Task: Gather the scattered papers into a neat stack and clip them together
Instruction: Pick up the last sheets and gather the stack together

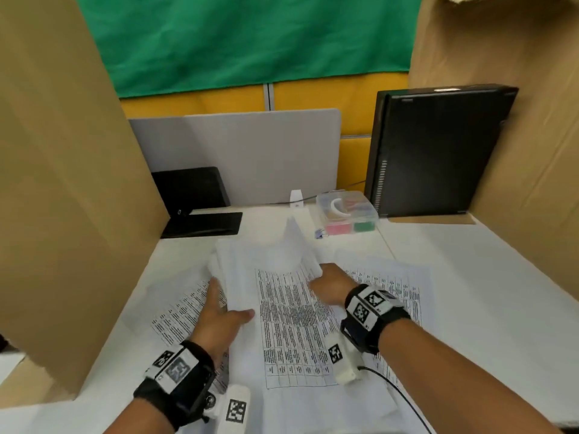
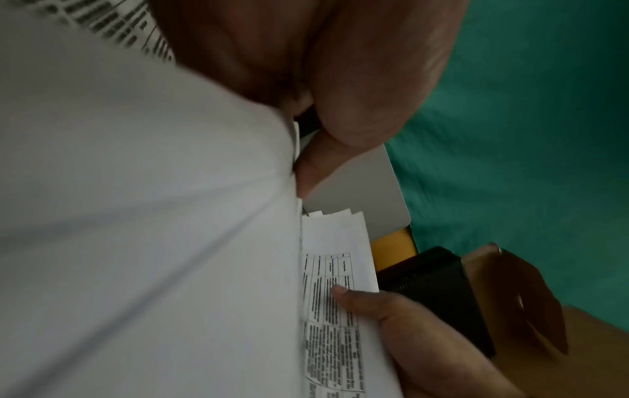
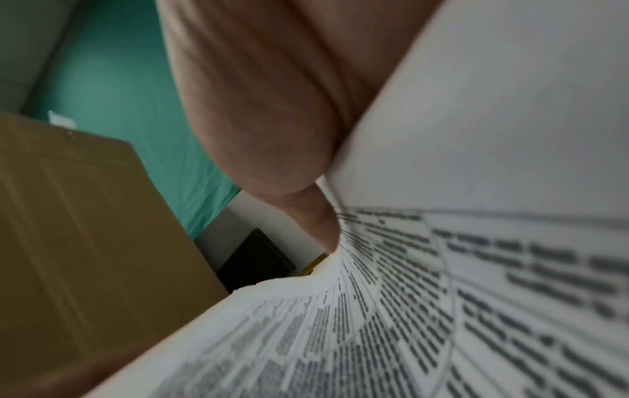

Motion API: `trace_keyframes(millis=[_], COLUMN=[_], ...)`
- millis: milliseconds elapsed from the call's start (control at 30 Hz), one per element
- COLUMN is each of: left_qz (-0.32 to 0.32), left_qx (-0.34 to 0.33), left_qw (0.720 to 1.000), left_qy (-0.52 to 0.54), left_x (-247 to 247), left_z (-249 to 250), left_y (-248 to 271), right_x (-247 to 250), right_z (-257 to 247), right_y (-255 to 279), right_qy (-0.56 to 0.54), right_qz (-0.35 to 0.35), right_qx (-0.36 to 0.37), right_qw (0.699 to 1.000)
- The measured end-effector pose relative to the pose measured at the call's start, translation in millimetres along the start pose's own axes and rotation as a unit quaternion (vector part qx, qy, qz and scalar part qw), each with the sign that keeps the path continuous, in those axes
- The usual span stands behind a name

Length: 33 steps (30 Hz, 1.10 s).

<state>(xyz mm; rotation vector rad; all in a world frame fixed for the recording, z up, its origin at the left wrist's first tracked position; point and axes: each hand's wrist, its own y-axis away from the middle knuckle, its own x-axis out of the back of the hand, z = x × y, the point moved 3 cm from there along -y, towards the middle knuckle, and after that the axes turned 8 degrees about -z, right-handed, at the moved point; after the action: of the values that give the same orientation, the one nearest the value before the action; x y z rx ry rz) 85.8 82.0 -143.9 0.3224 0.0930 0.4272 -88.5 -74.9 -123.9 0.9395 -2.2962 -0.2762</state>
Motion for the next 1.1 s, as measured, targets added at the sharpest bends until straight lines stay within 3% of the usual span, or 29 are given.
trace_keyframes(millis=[100,167,267,367,467,633,800,967,1100], left_qz=[-0.050,-0.085,-0.099,-0.149,-0.195,-0.122,-0.048,0.048,0.013], left_qx=[0.070,0.072,-0.012,-0.091,-0.159,-0.226,-0.304,-0.352,-0.320], left_qw=[0.996,0.994,0.995,0.984,0.966,0.963,0.949,0.933,0.947], left_qy=[0.032,0.007,-0.024,0.031,0.065,0.076,0.069,0.060,0.010], left_x=[-1.4,-6.2,-6.1,-0.4,1.7,-4.1,-18.9,-10.5,-20.9], left_z=[-8.3,-3.2,23.5,57.6,89.9,119.9,136.5,133.7,129.0], left_y=[-0.3,4.0,11.3,23.8,35.1,29.7,32.4,21.9,16.6], right_x=[9.9,17.8,37.5,59.4,80.5,107.6,113.9,108.3,105.0], right_z=[6.3,4.8,1.0,-8.3,-32.0,-75.8,-90.8,-64.2,-55.4], right_y=[5.4,14.7,31.8,58.6,89.3,123.0,133.1,119.9,112.3], right_qy=[-0.101,-0.143,-0.189,-0.311,-0.325,-0.293,-0.275,-0.309,-0.332], right_qz=[0.022,0.029,0.030,-0.049,-0.093,-0.015,0.068,0.102,0.117], right_qx=[0.021,0.050,0.087,0.147,0.228,0.335,0.380,0.331,0.290], right_qw=[0.994,0.988,0.978,0.937,0.913,0.896,0.881,0.886,0.890])
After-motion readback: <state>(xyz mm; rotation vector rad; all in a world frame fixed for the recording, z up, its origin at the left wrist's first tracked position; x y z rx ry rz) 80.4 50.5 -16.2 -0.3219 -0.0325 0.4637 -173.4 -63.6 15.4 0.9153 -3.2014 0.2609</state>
